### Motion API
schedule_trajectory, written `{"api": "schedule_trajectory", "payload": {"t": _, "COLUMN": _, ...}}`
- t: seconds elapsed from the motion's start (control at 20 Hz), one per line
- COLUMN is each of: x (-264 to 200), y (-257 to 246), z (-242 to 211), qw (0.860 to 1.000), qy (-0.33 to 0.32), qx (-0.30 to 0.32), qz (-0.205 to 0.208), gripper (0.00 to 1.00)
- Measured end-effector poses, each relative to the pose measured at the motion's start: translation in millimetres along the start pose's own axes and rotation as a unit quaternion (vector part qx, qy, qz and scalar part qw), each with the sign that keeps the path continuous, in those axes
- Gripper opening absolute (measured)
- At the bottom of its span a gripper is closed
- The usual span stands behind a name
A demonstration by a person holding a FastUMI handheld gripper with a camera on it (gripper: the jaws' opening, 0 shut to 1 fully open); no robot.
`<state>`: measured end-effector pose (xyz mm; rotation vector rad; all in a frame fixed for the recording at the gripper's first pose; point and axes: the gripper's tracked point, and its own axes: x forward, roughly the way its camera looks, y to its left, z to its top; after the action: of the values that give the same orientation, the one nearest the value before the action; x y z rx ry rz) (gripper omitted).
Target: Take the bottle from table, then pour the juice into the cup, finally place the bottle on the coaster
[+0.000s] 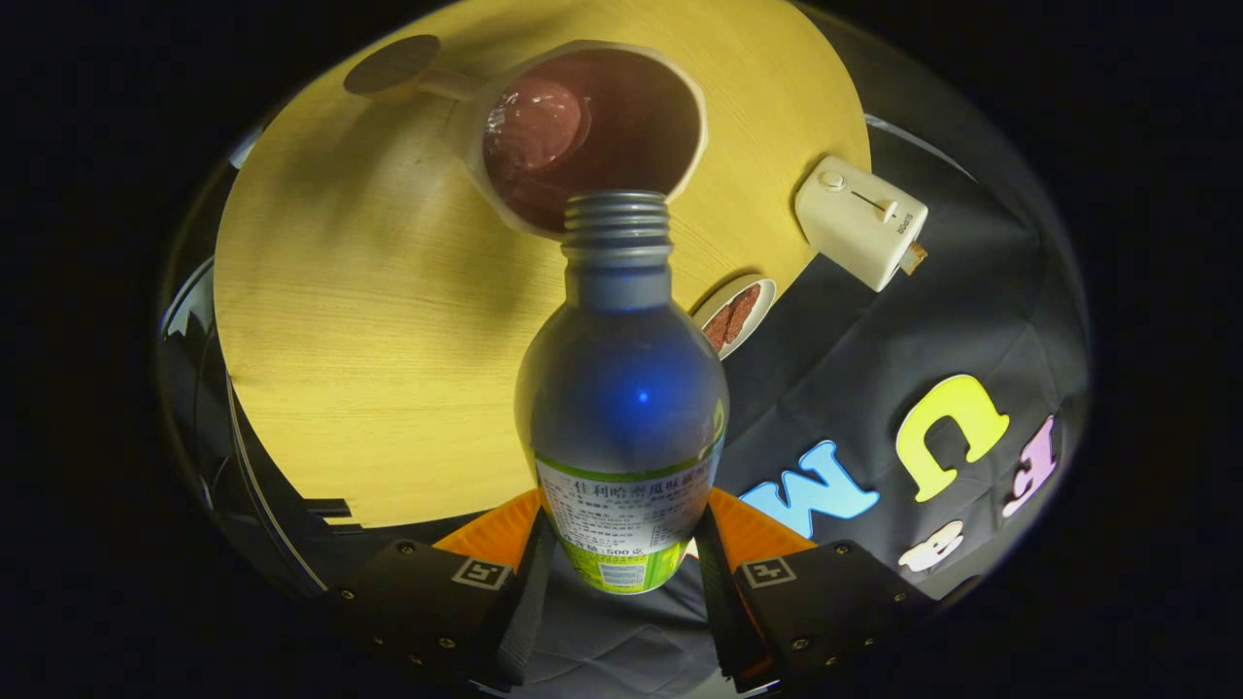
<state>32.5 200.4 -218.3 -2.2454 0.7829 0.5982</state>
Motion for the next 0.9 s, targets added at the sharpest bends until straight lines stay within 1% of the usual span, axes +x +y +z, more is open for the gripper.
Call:
{"api": "schedule_trajectory", "payload": {"t": 0.25, "x": 7.1, "y": 18.3, "z": 3.7, "qw": 0.998, "qy": -0.030, "qx": 0.059, "qz": 0.019, "gripper": 0.71}}
{"api": "schedule_trajectory", "payload": {"t": 0.35, "x": 11.4, "y": 29.3, "z": 6.5, "qw": 0.994, "qy": -0.051, "qx": 0.091, "qz": 0.033, "gripper": 0.71}}
{"api": "schedule_trajectory", "payload": {"t": 0.5, "x": 17.0, "y": 39.6, "z": 13.1, "qw": 0.986, "qy": -0.083, "qx": 0.141, "qz": 0.043, "gripper": 0.71}}
{"api": "schedule_trajectory", "payload": {"t": 0.6, "x": 18.7, "y": 49.2, "z": 17.4, "qw": 0.976, "qy": -0.106, "qx": 0.180, "qz": 0.058, "gripper": 0.71}}
{"api": "schedule_trajectory", "payload": {"t": 0.7, "x": 19.5, "y": 57.1, "z": 21.8, "qw": 0.964, "qy": -0.129, "qx": 0.221, "qz": 0.073, "gripper": 0.71}}
{"api": "schedule_trajectory", "payload": {"t": 0.9, "x": 25.1, "y": 74.7, "z": 25.2, "qw": 0.933, "qy": -0.167, "qx": 0.301, "qz": 0.106, "gripper": 0.71}}
